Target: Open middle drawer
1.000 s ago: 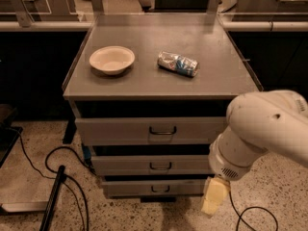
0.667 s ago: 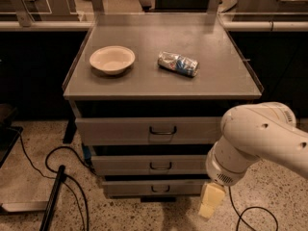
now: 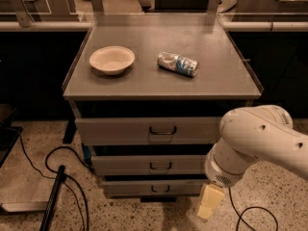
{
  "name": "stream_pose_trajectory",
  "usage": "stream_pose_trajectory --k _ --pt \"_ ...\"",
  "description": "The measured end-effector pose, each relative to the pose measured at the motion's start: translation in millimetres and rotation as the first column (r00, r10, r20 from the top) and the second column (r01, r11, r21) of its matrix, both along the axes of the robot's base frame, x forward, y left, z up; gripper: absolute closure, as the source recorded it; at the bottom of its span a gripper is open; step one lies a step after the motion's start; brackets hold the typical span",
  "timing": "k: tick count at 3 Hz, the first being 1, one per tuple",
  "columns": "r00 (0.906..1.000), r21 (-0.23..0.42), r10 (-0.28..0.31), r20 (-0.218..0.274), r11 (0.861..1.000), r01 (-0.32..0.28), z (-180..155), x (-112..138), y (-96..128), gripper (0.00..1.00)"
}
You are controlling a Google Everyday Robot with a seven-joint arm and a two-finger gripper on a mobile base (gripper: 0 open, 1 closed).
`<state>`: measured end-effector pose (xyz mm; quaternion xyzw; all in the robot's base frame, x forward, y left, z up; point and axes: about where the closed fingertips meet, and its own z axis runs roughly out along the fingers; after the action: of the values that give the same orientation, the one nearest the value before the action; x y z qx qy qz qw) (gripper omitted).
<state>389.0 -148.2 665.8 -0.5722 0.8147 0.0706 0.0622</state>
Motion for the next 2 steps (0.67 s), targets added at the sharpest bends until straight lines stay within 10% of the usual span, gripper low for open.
stream_pose_trajectory --k 2 --pt "0.9993 0.046 -0.033 -0.017 0.998 0.034 -127.6 33.6 21.7 0.00"
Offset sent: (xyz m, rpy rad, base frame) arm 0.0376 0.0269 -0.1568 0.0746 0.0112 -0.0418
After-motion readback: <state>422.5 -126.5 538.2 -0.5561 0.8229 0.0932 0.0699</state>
